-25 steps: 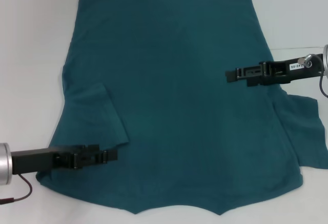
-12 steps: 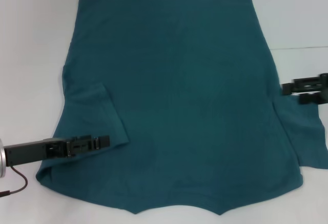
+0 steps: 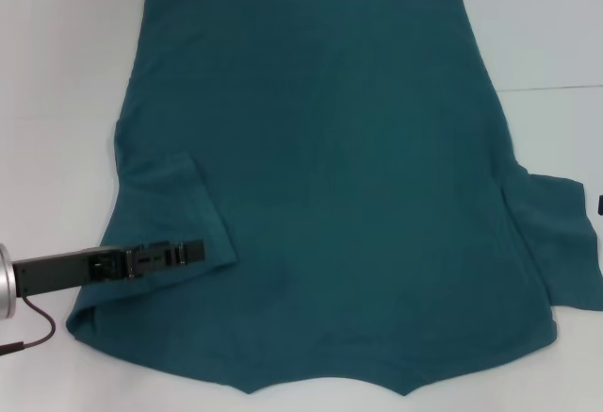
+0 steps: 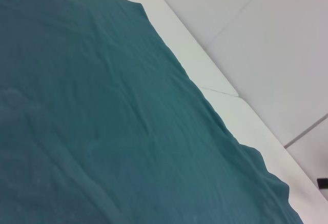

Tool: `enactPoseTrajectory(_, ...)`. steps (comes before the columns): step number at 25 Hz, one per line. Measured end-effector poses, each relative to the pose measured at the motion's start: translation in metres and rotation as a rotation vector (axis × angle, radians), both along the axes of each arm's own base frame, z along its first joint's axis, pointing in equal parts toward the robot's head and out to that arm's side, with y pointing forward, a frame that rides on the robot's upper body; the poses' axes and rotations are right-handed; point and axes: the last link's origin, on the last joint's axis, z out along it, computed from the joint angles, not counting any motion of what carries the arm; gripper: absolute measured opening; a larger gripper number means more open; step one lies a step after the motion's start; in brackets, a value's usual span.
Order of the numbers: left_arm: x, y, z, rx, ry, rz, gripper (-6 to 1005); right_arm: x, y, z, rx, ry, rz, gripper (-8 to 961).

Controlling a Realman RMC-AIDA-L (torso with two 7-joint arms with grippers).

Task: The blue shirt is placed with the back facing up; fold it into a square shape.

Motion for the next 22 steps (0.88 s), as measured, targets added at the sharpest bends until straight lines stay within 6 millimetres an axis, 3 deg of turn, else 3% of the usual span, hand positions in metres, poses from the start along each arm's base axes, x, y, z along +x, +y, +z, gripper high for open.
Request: enactPoseTrajectory(22,0.0,0.001,-0.001,-0.001,-0.007,0.019,812,0.015,0.007,-0.024,0.041,-0.093,-0.007,815)
